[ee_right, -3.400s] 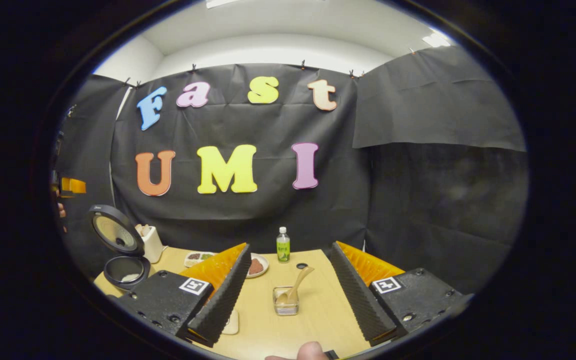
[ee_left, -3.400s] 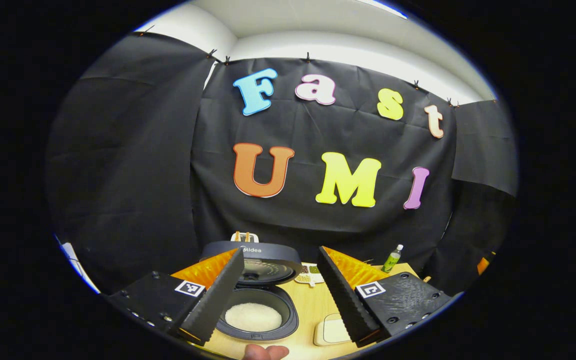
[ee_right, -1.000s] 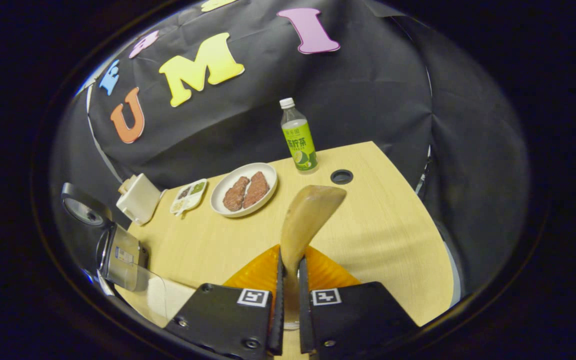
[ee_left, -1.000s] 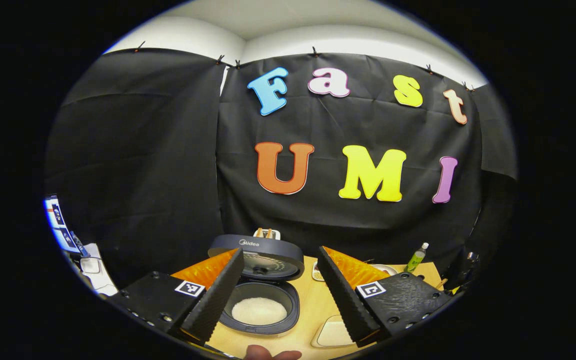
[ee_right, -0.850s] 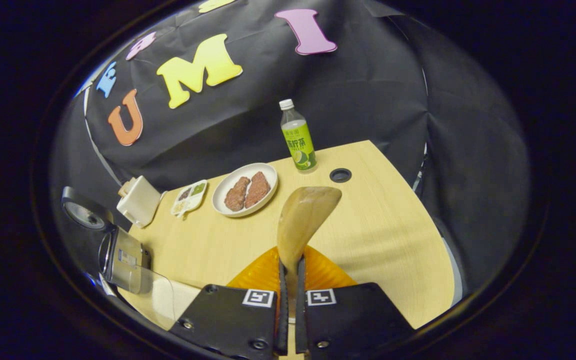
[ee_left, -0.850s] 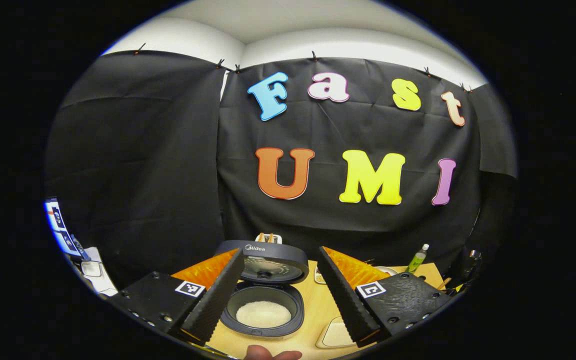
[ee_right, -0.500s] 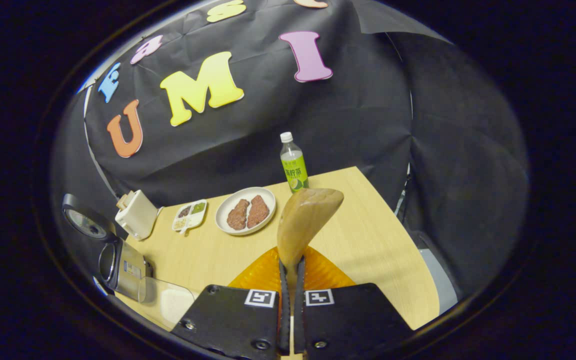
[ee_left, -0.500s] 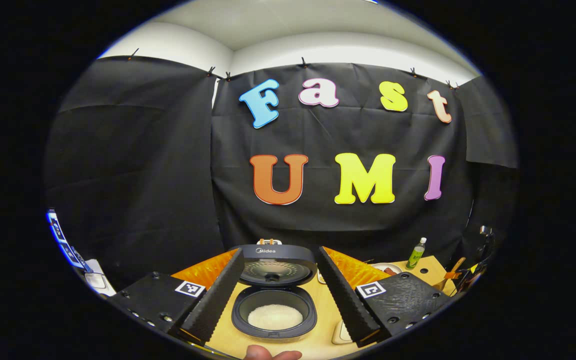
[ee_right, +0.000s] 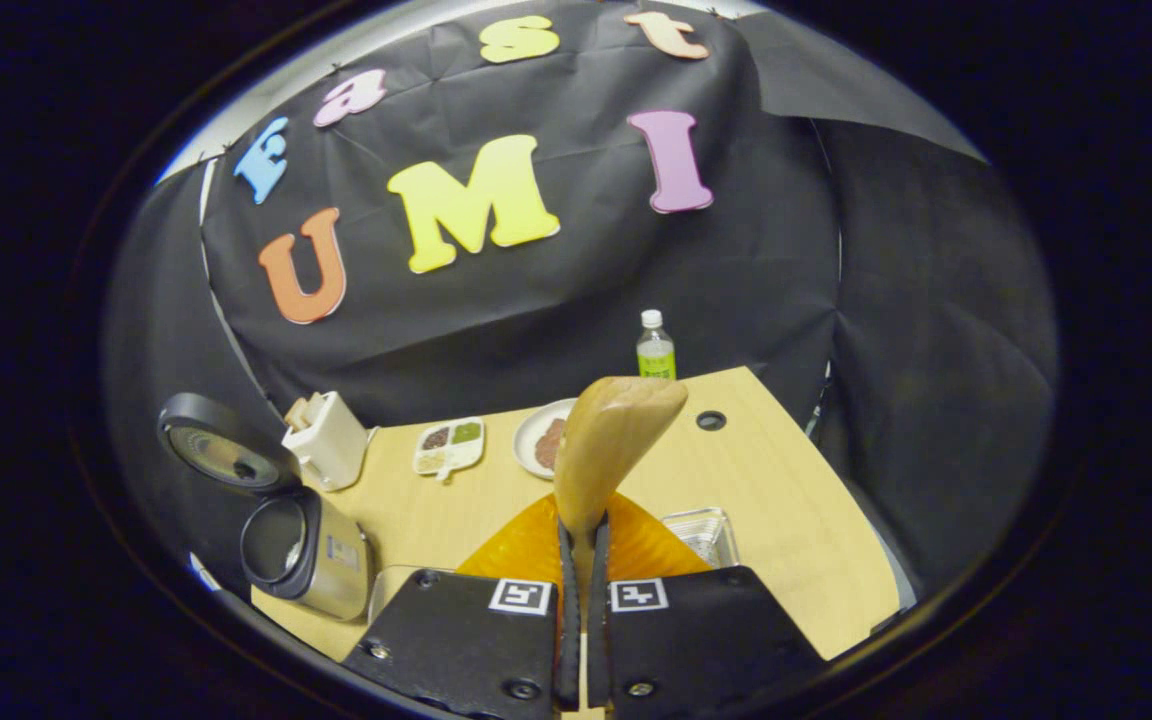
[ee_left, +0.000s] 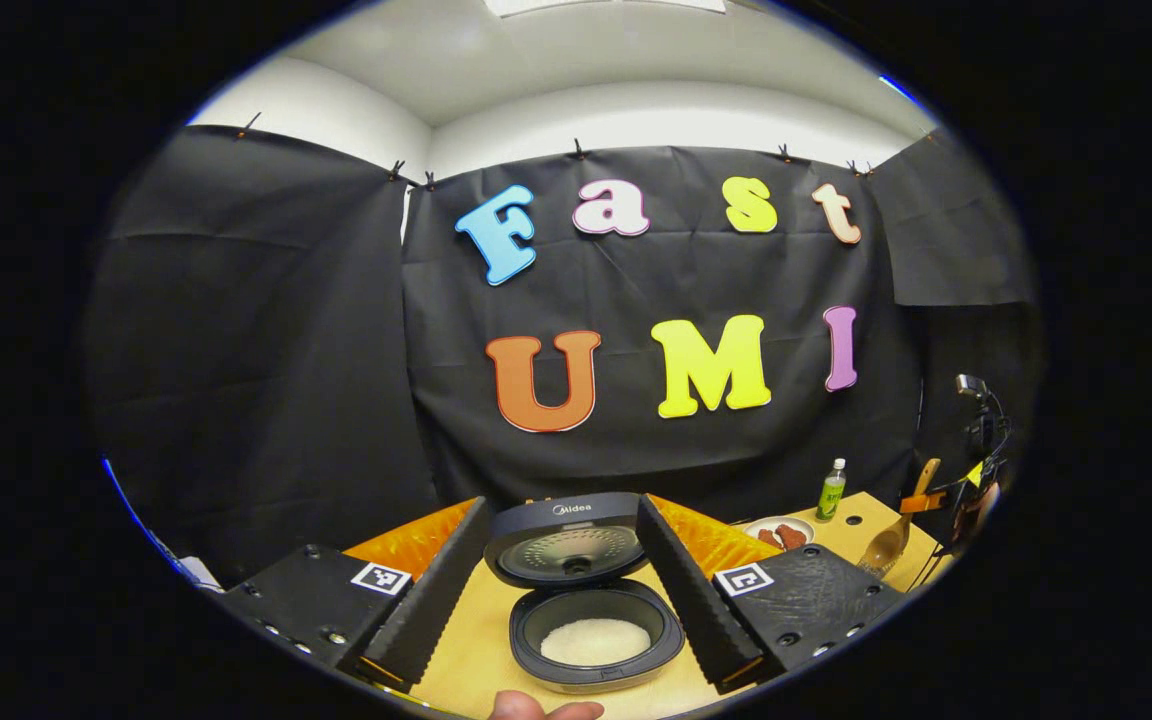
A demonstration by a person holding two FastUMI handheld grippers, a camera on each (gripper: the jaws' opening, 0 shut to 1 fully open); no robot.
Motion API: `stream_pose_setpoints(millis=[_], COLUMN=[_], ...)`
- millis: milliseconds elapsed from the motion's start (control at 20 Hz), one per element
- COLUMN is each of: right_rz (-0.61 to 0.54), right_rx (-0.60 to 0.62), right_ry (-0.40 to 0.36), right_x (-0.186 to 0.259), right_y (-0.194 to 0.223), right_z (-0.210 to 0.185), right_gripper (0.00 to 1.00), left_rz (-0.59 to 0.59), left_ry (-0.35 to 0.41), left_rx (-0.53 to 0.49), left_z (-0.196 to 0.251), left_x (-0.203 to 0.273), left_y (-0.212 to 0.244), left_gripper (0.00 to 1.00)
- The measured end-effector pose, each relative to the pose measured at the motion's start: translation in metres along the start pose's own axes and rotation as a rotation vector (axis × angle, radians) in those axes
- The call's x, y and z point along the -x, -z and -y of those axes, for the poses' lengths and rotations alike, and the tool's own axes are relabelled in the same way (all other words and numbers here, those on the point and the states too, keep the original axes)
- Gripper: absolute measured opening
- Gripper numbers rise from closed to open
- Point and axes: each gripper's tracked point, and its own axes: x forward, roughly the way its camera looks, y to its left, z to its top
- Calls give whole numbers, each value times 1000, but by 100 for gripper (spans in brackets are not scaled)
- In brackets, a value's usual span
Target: Close the left gripper, press the button to open the rice cooker; take a wooden spoon from the chopstick holder with the right hand, scoop a spoonful of rice and pour it into the rice cooker, then put the wooden spoon back into the chopstick holder.
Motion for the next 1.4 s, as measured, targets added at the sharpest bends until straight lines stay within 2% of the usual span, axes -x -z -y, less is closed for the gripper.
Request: stream_pose_setpoints(millis=[200,350,650,900,1100,1250,1400], right_rz=[-14,-38,-111,-108,-64,-70,-80], right_rx=[26,48,105,224,398,414,364], right_ry=[-48,-39,79,142,199,205,142], right_x=[8,0,-40,-59,-64,-68,-68], right_y=[23,51,119,140,147,163,174], right_z=[-59,-83,-79,-80,-78,-82,-105], right_gripper=[8,8,8,8,8,8,8], left_rz=[21,14,-10,-41,-61,-71,-81], left_ry=[41,78,128,123,113,113,105], left_rx=[13,35,77,73,75,82,86], left_z=[-9,-12,-21,-38,-45,-47,-50], left_x=[6,16,30,38,46,48,52], left_y=[2,8,15,25,31,33,36], left_gripper=[95,95,95,96,96,96,96])
